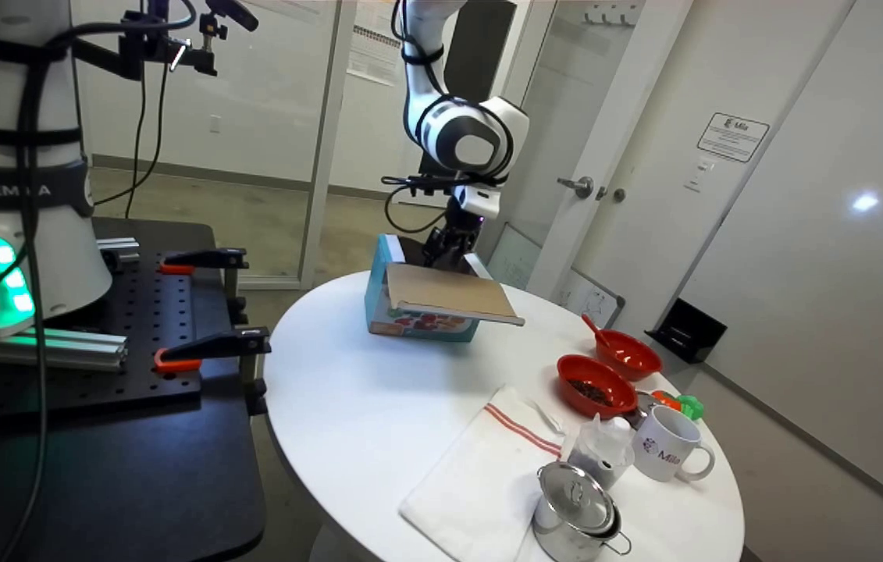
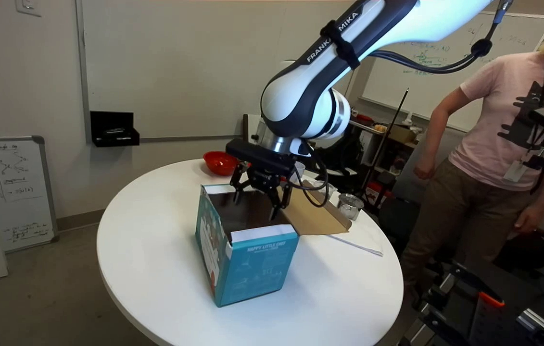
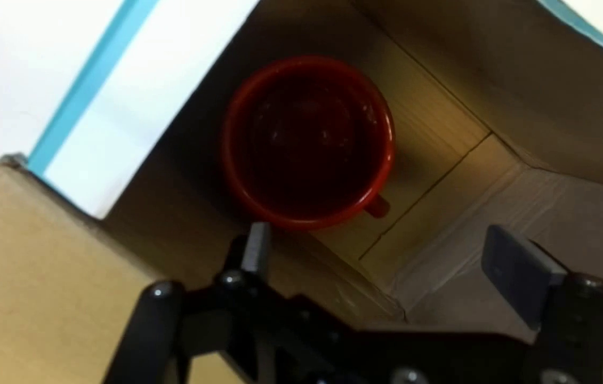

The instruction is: Open the lid of the box then put the red cup in the box

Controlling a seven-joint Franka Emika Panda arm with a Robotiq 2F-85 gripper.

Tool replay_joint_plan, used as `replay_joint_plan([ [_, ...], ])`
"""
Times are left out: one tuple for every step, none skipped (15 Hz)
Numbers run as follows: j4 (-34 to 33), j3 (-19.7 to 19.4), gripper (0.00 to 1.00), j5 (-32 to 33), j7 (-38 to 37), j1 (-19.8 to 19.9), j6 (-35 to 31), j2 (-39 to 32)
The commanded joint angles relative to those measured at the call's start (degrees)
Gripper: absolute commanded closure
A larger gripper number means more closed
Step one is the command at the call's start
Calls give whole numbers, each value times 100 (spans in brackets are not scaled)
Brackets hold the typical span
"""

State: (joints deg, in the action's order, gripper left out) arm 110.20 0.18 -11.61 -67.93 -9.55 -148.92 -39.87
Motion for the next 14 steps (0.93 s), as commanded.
replay_joint_plan([
  [517,-41,0,-92,156,73,108,707],
  [594,-91,0,-40,123,58,182,853],
  [692,-112,0,-1,155,76,299,1031],
  [763,-114,0,18,211,107,426,1184],
  [850,-117,0,35,269,134,581,1368],
  [927,-130,0,61,308,147,670,1522],
  [983,-149,0,109,376,166,825,1680],
  [1018,-191,0,219,483,195,1093,1844],
  [1037,-227,0,360,623,228,1415,1980],
  [1061,-244,0,479,834,294,1745,2125],
  [1169,-269,0,544,981,358,1949,2331],
  [1257,-312,0,632,1081,405,2061,2497],
  [919,-241,0,479,783,333,1805,2029],
  [957,-253,0,495,819,379,1863,2133],
])
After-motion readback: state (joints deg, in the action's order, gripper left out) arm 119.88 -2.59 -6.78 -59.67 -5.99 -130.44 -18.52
